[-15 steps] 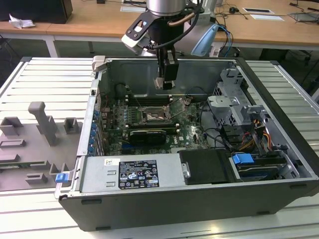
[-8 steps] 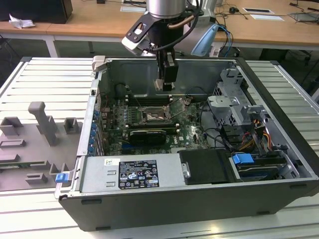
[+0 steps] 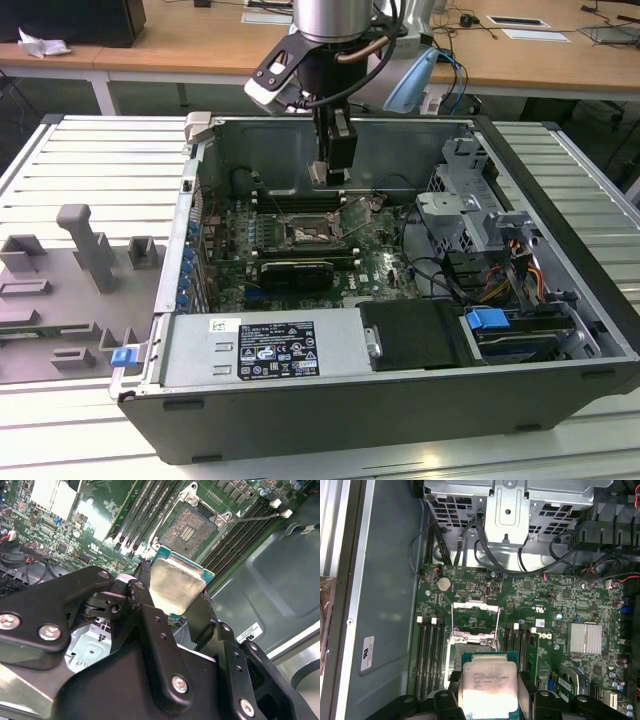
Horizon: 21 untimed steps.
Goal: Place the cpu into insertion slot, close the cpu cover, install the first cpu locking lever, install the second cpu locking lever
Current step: 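Place the cpu into insertion slot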
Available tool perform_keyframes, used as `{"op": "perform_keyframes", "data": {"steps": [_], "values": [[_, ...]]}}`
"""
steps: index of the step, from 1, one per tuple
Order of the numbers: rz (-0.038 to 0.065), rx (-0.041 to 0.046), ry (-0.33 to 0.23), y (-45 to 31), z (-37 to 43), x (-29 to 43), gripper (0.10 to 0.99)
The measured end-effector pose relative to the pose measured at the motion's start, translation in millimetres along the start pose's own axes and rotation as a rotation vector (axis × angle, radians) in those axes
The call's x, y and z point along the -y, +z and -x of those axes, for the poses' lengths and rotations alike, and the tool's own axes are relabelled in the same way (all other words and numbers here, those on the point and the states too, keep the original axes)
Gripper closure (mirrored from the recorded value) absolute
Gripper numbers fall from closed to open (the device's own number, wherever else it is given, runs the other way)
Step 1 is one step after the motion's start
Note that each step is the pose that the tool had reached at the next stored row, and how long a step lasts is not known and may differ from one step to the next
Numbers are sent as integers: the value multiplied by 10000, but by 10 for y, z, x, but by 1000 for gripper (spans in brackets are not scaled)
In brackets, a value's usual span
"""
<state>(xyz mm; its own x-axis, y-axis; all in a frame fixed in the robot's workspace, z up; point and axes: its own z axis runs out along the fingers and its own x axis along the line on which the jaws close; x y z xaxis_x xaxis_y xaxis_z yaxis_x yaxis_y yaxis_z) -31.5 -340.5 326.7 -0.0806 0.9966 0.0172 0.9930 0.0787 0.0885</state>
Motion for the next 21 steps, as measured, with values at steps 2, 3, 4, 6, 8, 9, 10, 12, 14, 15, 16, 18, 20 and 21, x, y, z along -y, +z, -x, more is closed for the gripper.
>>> {"op": "perform_keyframes", "data": {"steps": [2, 3, 4, 6, 8, 9, 10, 12, 14, 15, 16, 18, 20, 21], "values": [[0, -1, 0, 5, 0, 0, 557], [1, -1, 1, 9, 0, 1, 557], [1, -1, 0, 12, 0, 1, 557], [1, -1, 0, 21, 0, 2, 557], [0, -2, 1, 33, 0, 4, 557], [4, -17, 4, 40, 0, 8, 557], [2, -17, 2, 45, 0, 9, 557], [2, -17, 3, 63, -3, 12, 557], [3, -19, 2, 114, -3, 20, 557], [2, -18, 1, 135, -3, 22, 557], [1, -18, 1, 150, -3, 24, 557], [-22, -22, 4, 169, -3, 26, 557], [-32, -23, 4, 198, -2, 28, 557], [-33, -23, 3, 212, -2, 29, 557]]}}
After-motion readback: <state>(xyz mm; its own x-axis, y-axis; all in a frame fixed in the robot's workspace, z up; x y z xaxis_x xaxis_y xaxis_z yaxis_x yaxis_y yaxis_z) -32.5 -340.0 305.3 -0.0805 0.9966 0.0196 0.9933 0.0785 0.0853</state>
